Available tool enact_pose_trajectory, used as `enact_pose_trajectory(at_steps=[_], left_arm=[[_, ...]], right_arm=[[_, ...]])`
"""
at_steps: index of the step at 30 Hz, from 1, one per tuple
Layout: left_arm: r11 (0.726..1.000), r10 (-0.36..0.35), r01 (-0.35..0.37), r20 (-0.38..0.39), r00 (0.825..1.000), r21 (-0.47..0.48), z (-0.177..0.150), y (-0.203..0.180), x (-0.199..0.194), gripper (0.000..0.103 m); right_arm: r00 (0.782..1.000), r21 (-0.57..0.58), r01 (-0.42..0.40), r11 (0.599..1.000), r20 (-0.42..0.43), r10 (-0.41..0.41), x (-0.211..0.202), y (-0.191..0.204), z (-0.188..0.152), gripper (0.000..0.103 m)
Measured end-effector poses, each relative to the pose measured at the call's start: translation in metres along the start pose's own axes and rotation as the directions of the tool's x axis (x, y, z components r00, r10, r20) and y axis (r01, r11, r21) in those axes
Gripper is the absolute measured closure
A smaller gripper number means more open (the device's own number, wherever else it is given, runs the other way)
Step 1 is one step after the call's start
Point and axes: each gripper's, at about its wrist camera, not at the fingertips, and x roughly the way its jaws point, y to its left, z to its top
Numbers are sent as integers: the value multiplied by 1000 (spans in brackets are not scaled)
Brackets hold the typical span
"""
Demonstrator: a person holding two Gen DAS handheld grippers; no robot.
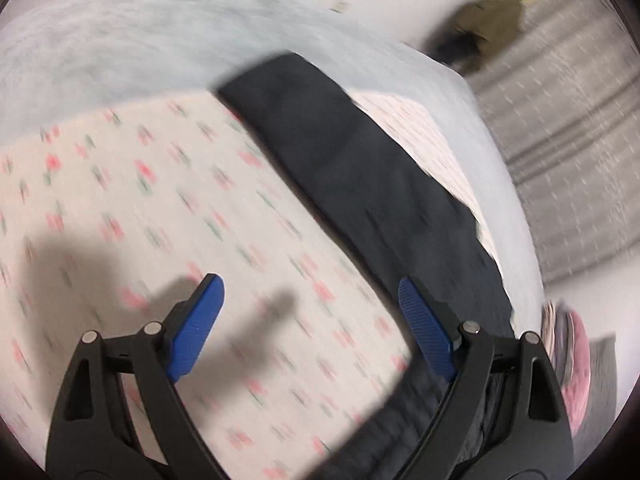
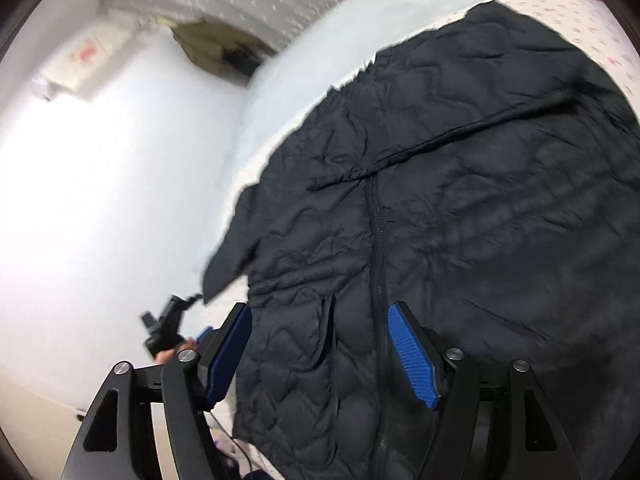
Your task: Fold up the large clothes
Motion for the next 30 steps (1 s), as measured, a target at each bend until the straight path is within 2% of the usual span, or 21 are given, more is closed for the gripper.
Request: enact_pose_trajectory(at_steps=[3, 6, 8, 10, 12, 14, 15, 16, 17, 19, 23, 25, 27, 30], left_arm=[[997, 68, -69, -13, 998, -35, 38, 18, 20, 14], [996, 79, -78, 24, 997, -39, 69, 21, 34, 14], [995, 103, -103, 25, 994, 6, 80, 10, 51, 14], [987, 152, -156, 83, 985, 46, 84, 0, 61, 14], [975, 201, -213, 163, 966, 59, 83, -8, 68, 14], [967, 219, -240, 206, 954, 87, 79, -19, 71, 41], [961, 225, -252, 205, 953, 115, 78, -25, 74, 72], [961, 216, -243, 189, 958, 131, 85, -24, 77, 95], [964, 205, -228, 163, 965, 136, 86, -26, 78, 96], [970, 187, -208, 162, 969, 125, 89, -30, 70, 97], [995, 60, -78, 230, 971, 70, 92, -46, 21, 98], [997, -21, 0, 270, 963, 77, 89, -67, -7, 98], [992, -79, 44, 307, 948, 119, 79, -93, -33, 98], [969, -209, 151, 320, 924, 195, 56, -141, -64, 98]], right_arm=[[994, 18, 31, 999, 107, -33, -12, -34, -9, 28], [996, 92, 65, 994, 60, -70, -7, -71, -3, 28], [991, 111, 69, 991, 108, -81, -20, -83, 2, 28], [982, 123, 73, 990, 164, -93, -33, -90, 6, 28], [975, 142, 63, 988, 203, -91, -43, -97, 8, 28], [973, 154, 53, 987, 216, -86, -48, -101, 8, 28], [972, 152, 56, 987, 216, -88, -50, -104, 8, 28], [973, 147, 59, 987, 214, -90, -50, -104, 8, 28], [973, 141, 57, 988, 216, -87, -51, -103, 9, 28], [972, 137, 38, 990, 226, -68, -56, -101, 8, 28], [958, 151, 52, 987, 273, -92, -69, -104, 10, 28], [951, 164, 51, 985, 292, -98, -78, -109, 10, 28], [950, 180, 16, 984, 304, -71, -87, -115, 11, 28], [943, 192, -3, 981, 329, -61, -100, -122, 13, 28]])
